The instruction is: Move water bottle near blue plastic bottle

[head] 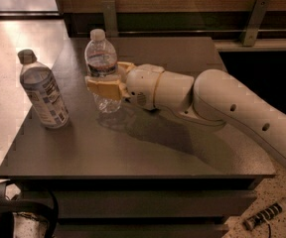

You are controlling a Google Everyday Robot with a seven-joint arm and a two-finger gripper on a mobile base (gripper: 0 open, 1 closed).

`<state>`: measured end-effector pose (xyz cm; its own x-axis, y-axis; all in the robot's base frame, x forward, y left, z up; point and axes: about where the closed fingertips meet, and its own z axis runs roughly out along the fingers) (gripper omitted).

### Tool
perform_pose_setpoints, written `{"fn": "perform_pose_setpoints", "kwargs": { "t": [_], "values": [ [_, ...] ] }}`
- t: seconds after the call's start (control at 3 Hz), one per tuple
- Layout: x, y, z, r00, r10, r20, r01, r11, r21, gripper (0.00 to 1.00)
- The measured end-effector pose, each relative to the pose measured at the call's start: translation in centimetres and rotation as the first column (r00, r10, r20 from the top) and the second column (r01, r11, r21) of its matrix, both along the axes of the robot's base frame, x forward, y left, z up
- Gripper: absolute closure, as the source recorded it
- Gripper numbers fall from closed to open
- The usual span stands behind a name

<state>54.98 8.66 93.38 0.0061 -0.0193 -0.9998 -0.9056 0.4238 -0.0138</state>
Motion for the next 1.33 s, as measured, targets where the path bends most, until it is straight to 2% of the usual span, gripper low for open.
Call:
{"fn": "perform_pose_setpoints", "kwargs": {
  "t": [0.33,1.0,1.33],
  "values": [
    [-1.2,1.3,-1.3,0.9999,0.010,-0.007,-0.010,1.000,0.000,1.00],
    [-3.3,3.8,-4.1,0.9953,0.096,-0.013,-0.096,0.995,-0.022,1.00],
    [-3.4,4.0,-4.0,0.9947,0.102,-0.012,-0.102,0.995,-0.022,0.77]
  ]
}}
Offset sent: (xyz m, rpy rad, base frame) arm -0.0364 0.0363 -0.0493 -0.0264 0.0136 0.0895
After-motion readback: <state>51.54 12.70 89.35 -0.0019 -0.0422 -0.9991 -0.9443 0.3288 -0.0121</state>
